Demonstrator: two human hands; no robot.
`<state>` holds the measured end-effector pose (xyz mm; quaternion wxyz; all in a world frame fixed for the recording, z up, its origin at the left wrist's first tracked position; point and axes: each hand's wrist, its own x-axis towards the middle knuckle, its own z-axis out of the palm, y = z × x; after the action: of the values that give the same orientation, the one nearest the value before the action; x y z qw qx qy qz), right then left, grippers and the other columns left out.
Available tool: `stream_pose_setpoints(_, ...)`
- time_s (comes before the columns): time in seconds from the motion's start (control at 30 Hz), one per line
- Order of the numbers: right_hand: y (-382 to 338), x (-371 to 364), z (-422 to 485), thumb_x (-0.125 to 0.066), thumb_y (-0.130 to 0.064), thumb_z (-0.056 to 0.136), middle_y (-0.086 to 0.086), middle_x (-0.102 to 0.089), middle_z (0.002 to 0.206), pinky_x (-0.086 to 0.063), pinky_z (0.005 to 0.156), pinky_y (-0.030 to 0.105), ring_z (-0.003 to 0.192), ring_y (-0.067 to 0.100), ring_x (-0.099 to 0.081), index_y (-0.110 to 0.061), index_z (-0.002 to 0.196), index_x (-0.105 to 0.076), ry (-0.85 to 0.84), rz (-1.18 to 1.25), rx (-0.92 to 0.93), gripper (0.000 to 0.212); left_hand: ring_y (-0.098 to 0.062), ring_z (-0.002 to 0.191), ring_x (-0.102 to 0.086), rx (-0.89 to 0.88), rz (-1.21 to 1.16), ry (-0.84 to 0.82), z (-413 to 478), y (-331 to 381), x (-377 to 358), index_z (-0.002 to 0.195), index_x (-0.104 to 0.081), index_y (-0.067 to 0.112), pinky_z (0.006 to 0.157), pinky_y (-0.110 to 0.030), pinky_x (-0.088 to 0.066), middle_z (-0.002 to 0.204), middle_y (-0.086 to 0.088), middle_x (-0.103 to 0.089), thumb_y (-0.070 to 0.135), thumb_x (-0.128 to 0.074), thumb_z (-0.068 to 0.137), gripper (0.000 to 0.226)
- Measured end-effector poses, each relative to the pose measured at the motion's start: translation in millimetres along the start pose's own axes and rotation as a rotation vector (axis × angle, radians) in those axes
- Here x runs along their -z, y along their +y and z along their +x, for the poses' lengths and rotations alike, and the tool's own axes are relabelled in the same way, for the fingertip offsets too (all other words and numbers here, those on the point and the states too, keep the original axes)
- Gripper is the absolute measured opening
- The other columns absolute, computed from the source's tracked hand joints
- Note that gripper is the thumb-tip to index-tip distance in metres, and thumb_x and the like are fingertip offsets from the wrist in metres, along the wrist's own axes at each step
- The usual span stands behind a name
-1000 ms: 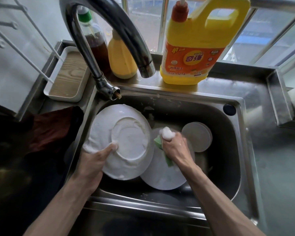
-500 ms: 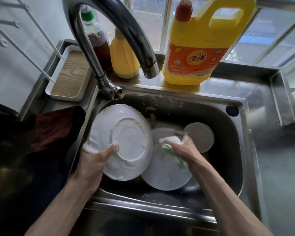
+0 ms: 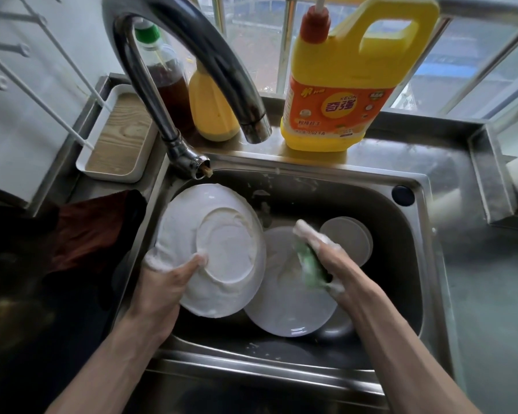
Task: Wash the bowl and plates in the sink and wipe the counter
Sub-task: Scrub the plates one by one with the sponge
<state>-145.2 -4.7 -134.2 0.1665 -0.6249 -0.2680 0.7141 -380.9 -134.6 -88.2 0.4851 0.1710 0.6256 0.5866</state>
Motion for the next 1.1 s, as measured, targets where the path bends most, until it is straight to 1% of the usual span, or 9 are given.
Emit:
stream_pose_setpoints(0.1, 4, 2, -3, -0.092, -0.017, 0.074, 0.006, -0.075, 0.083, -0.056, 0.06, 0.033, 0.068, 0.019, -0.071, -0.015, 0.116, -0.071, -0.032, 0.03, 0.032, 0.047, -0.024, 0.116, -0.07, -0.004, 0.008, -0.006, 0, 0, 0, 0.132, -0.065, 0.011, 0.097, -0.038, -0.057, 0.124, -0.007, -0.074, -0.004, -0.072, 0.084, 0.051)
stream_pose_setpoints(0.23, 11, -1, -4, -0.08, 0.002, 0.077, 0.008, -0.075, 0.078, -0.059, 0.058, 0.034, 0.064, 0.021, -0.072, -0.012, 0.094, -0.079, 0.121, -0.062, 0.193, 0.022, -0.022, 0.116, -0.071, -0.032, 0.046, -0.019, -2, 1, -3, 0.128, -0.068, 0.015, 0.099, -0.039, -0.057, 0.122, -0.005, -0.075, -0.004, -0.073, 0.085, 0.047)
stream_pose_setpoints(0.33, 13, -9, -3, -0.067, -0.003, 0.088, 0.003, -0.075, 0.089, -0.059, 0.06, 0.031, 0.071, 0.015, -0.074, -0.017, 0.114, -0.074, 0.098, -0.127, 0.311, 0.031, -0.021, 0.114, -0.071, -0.058, 0.11, -0.038, -5, 1, -7, 0.123, -0.07, 0.018, 0.099, -0.042, -0.057, 0.12, -0.003, -0.076, -0.005, -0.074, 0.086, 0.045)
stream_pose_setpoints(0.4, 13, -9, 0, -0.062, -0.01, 0.089, -0.003, -0.075, 0.104, -0.061, 0.072, 0.034, 0.088, 0.012, -0.074, -0.038, 0.127, -0.062, 0.12, -0.298, 0.422, 0.047, -0.024, 0.11, -0.073, -0.058, 0.164, -0.047, -4, 1, -8, 0.119, -0.072, 0.016, 0.1, -0.049, -0.056, 0.115, -0.005, -0.077, -0.002, -0.079, 0.084, 0.04)
stream_pose_setpoints(0.5, 12, -12, -1, -0.056, -0.009, 0.088, 0.002, -0.076, 0.105, -0.064, 0.074, 0.042, 0.088, 0.018, -0.074, -0.043, 0.116, -0.062, 0.099, -0.362, 0.466, 0.044, -0.027, 0.104, -0.075, -0.063, 0.223, -0.043, -3, 2, -9, 0.111, -0.076, 0.014, 0.097, -0.055, -0.056, 0.108, -0.008, -0.078, 0.014, -0.083, 0.076, 0.036)
stream_pose_setpoints(0.63, 15, -15, -4, -0.074, -0.031, 0.091, 0.002, -0.07, 0.089, -0.056, 0.062, 0.037, 0.074, 0.016, -0.068, -0.028, 0.093, -0.066, 0.111, -0.389, 0.478, 0.008, -0.028, 0.102, -0.075, -0.074, 0.26, -0.051, -5, 5, -12, 0.11, -0.077, 0.015, 0.094, -0.055, -0.058, 0.107, -0.008, -0.079, 0.027, -0.084, 0.069, 0.043)
stream_pose_setpoints(0.83, 20, -13, 3, -0.06, -0.011, 0.091, -0.003, -0.066, 0.074, -0.05, 0.061, 0.034, 0.071, 0.021, -0.066, -0.024, 0.073, -0.061, 0.293, -0.602, 0.543, 0.022, -0.026, 0.098, -0.077, -0.08, 0.311, -0.044, -6, 9, -11, 0.104, -0.078, 0.017, 0.091, -0.055, -0.059, 0.102, -0.006, -0.079, 0.03, -0.085, 0.066, 0.041)
stream_pose_setpoints(0.97, 22, -13, 4, -0.057, -0.021, 0.094, 0.002, -0.071, 0.076, -0.054, 0.061, 0.037, 0.072, 0.023, -0.068, -0.015, 0.08, -0.069, 0.345, -0.663, 0.526, 0.019, -0.023, 0.088, -0.077, -0.107, 0.427, 0.003, -10, 10, -12, 0.096, -0.077, 0.02, 0.079, -0.055, -0.063, 0.093, -0.001, -0.08, 0.043, -0.083, 0.057, 0.046)
stream_pose_setpoints(1.1, 24, -12, 3, -0.057, -0.027, 0.095, 0.001, -0.071, 0.077, -0.053, 0.059, 0.035, 0.073, 0.024, -0.069, -0.021, 0.076, -0.065, 0.324, -0.687, 0.495, 0.022, -0.015, 0.079, -0.076, -0.135, 0.511, 0.048, -14, 8, -13, 0.085, -0.074, 0.03, 0.07, -0.045, -0.064, 0.084, 0.006, -0.078, 0.033, -0.083, 0.061, 0.026)
